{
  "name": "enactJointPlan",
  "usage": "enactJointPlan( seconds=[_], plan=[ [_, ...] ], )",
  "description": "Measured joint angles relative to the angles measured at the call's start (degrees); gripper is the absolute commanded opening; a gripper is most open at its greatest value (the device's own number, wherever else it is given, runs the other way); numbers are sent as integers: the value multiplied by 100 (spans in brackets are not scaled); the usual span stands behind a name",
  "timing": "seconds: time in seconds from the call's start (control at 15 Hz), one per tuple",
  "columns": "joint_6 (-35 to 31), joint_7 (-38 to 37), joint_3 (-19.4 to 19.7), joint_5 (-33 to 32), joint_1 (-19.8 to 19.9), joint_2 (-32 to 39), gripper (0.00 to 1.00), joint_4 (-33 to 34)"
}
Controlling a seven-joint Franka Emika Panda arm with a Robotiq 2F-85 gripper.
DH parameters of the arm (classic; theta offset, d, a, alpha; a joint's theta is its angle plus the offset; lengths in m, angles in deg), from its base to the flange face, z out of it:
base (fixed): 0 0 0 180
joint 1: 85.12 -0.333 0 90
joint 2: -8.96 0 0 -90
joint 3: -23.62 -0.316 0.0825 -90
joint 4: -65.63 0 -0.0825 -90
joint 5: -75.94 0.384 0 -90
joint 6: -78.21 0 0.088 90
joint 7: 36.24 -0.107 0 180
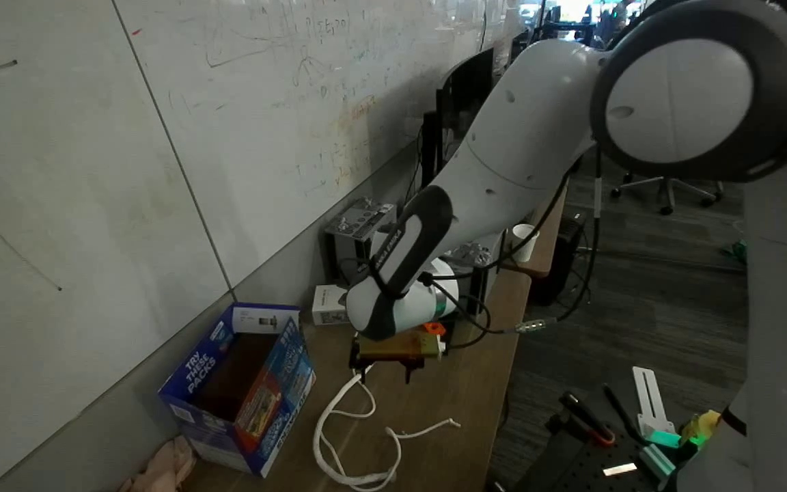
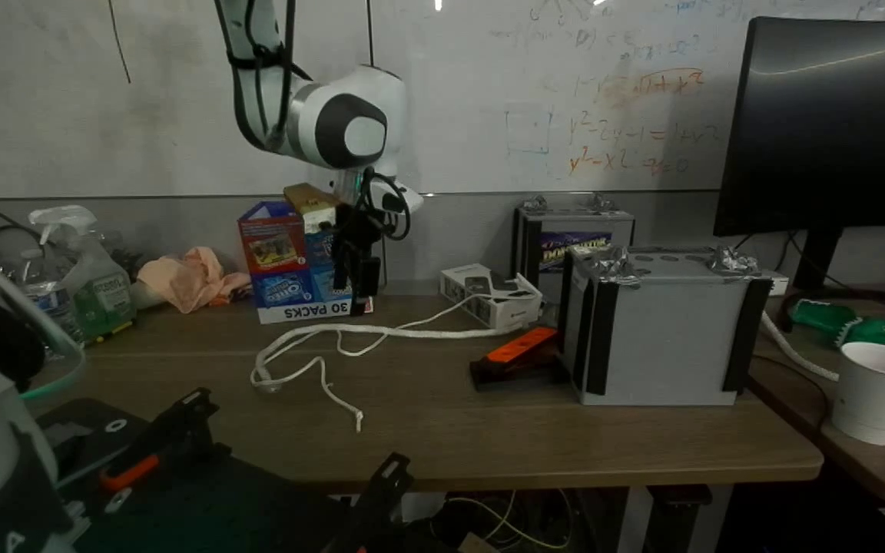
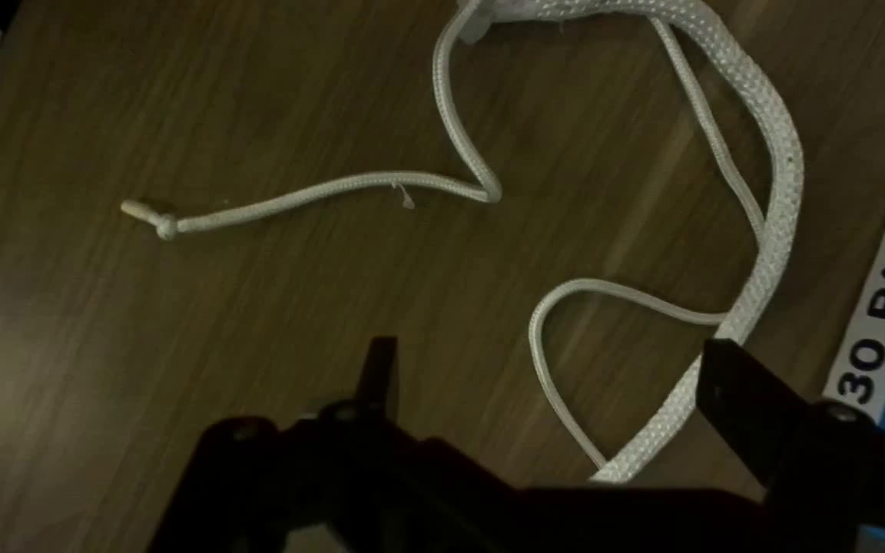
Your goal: Put the two ropes in the box one at a time
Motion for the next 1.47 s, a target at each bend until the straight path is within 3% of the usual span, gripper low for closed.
enactJointPlan(
  seconds=[0.33,0.8,1.2,1.47],
  plan=[
    [-143,-386,-2,39,-285,738,100,295],
    [-1366,-652,187,39,-909,1401,100,325],
    [-1746,-913,752,-5,-1551,1510,100,331],
    [-1722,-1372,1425,-221,-2200,1513,100,361]
  ],
)
